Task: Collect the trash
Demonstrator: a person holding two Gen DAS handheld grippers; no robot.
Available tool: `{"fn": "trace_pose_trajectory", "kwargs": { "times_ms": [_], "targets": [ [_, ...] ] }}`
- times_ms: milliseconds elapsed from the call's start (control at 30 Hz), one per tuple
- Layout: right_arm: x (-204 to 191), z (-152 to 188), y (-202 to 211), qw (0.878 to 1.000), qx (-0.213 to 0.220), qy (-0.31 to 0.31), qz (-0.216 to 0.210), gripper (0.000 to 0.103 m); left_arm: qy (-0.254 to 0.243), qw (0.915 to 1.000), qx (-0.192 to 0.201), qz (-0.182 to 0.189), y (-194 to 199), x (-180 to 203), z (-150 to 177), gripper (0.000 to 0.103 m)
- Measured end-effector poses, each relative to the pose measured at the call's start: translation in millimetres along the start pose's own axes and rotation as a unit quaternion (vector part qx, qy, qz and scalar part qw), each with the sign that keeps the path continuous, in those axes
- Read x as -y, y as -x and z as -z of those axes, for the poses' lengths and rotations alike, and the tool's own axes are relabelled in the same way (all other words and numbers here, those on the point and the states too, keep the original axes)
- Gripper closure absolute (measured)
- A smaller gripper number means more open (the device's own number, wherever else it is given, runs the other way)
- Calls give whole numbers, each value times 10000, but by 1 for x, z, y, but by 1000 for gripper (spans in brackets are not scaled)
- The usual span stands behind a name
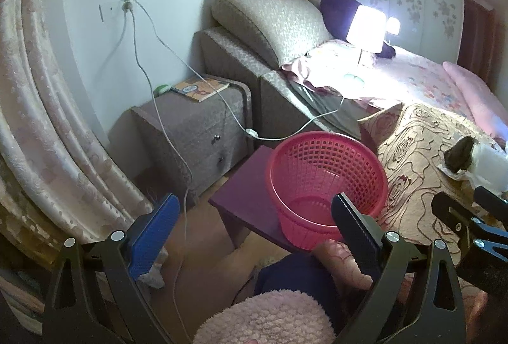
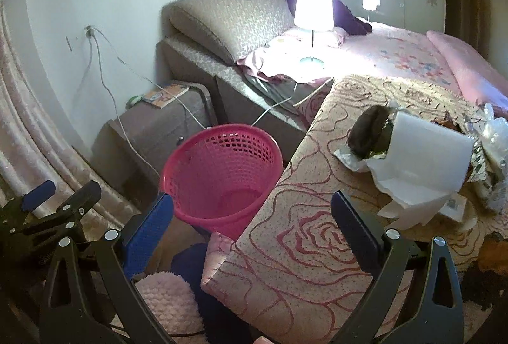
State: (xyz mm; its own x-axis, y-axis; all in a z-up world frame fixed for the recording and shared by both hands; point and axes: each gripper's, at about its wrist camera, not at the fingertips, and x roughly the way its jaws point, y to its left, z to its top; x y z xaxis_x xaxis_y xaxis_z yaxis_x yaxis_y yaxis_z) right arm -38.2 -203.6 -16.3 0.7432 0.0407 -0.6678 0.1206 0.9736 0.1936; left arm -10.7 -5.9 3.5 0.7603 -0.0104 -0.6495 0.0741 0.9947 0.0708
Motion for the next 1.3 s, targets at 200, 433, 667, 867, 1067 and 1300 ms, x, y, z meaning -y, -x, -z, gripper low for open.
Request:
{"fn": "trace_pose_trajectory", "kwargs": {
  "times_ms": [200, 433, 667, 867, 1067, 1300],
  "targets": [
    [2, 2, -5, 10000, -44, 7, -24, 7, -9, 10000, -75, 1, -6, 0, 4, 10],
    [2, 2, -7, 10000, -68, 23, -24, 7, -13, 10000, -85, -2, -6, 1, 5, 10],
    [1, 2, -7, 10000, -51, 36, -17, 7, -32, 10000, -60, 7, -7, 2, 6, 10],
    [2, 2, -4, 10000, -37, 36, -16, 7, -29, 10000, -64, 3, -7, 3, 7, 10],
    [2, 2, -4, 10000, -35, 33, -16, 7, -36, 10000, -66, 3, -7, 3, 7, 10],
    [2, 2, -2, 10000, -48, 17, -17, 7, -32, 10000, -65, 2, -7, 3, 7, 10]
  ]
}}
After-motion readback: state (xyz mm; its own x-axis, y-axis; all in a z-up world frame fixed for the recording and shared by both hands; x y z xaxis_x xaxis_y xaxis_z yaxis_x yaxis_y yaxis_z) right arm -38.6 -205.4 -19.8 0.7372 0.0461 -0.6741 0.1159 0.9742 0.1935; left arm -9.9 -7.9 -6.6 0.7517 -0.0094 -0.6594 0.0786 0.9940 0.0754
